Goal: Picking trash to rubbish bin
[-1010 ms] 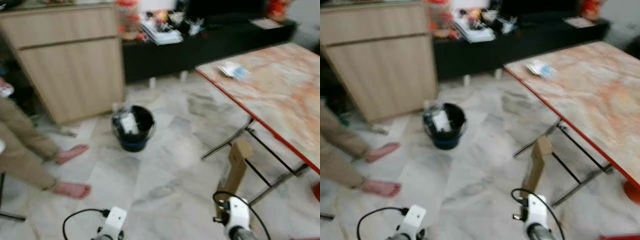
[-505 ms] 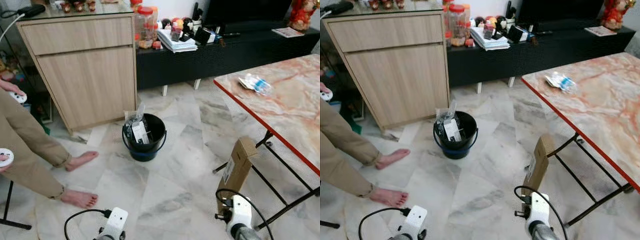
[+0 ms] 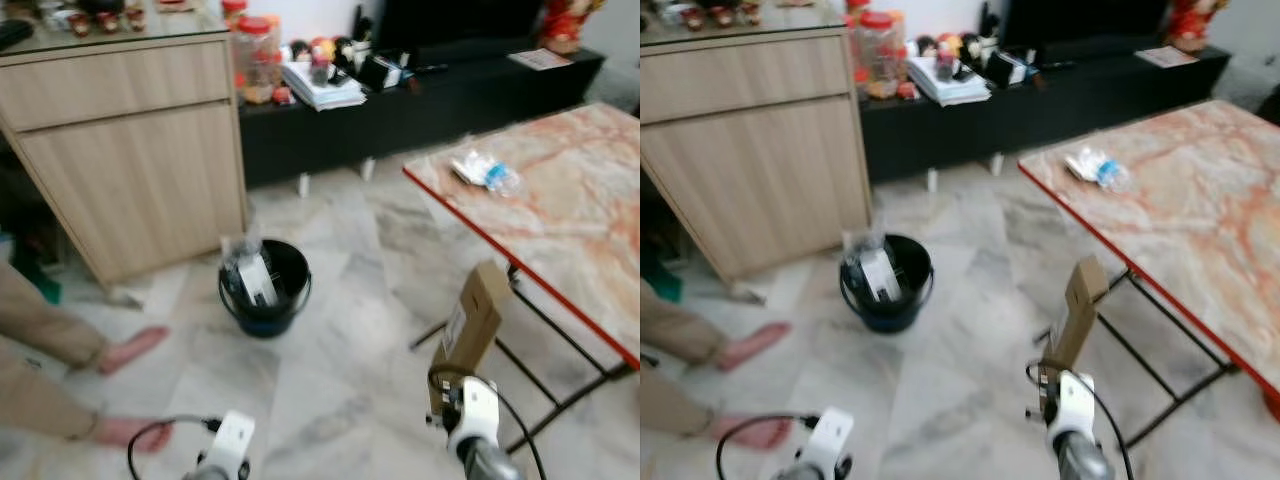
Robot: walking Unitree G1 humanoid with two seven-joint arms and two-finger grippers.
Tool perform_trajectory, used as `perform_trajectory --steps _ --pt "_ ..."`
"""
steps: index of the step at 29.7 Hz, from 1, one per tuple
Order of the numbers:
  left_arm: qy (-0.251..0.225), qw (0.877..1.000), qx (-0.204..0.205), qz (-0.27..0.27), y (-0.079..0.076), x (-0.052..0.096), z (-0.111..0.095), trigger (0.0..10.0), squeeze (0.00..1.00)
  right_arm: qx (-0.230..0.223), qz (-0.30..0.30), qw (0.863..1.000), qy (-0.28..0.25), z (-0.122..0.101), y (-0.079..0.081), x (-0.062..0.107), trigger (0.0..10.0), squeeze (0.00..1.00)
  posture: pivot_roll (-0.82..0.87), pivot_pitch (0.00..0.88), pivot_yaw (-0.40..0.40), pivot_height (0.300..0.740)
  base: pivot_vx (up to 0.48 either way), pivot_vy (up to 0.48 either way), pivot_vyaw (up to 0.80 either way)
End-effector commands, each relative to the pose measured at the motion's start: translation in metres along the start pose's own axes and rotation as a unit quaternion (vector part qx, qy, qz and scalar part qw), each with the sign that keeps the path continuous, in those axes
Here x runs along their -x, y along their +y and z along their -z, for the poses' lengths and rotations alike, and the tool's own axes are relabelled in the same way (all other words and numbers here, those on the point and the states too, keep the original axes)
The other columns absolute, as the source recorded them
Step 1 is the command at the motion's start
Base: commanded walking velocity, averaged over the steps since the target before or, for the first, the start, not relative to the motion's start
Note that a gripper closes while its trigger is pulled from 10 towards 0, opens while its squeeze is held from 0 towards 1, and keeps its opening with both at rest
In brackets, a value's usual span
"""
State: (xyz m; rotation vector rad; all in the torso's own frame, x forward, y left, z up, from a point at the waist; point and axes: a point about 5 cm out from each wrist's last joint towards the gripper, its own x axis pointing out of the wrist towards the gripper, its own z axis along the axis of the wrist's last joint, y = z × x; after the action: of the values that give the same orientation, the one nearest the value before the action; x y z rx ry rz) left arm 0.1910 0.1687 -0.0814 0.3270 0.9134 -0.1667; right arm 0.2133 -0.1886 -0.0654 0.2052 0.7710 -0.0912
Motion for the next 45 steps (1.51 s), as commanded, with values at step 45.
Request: perform_trajectory --steps 45 --pt "0.005 1.0 0.002 0.008 -0.0056 -0.0004 -0.0006 10.0 0.0 0.045 -0.015 0.999 0.004 0.0015 -0.0003 0.0009 10.0 0.0 0.06 0.122 -0.091 0.74 0.309 0.0 0.32"
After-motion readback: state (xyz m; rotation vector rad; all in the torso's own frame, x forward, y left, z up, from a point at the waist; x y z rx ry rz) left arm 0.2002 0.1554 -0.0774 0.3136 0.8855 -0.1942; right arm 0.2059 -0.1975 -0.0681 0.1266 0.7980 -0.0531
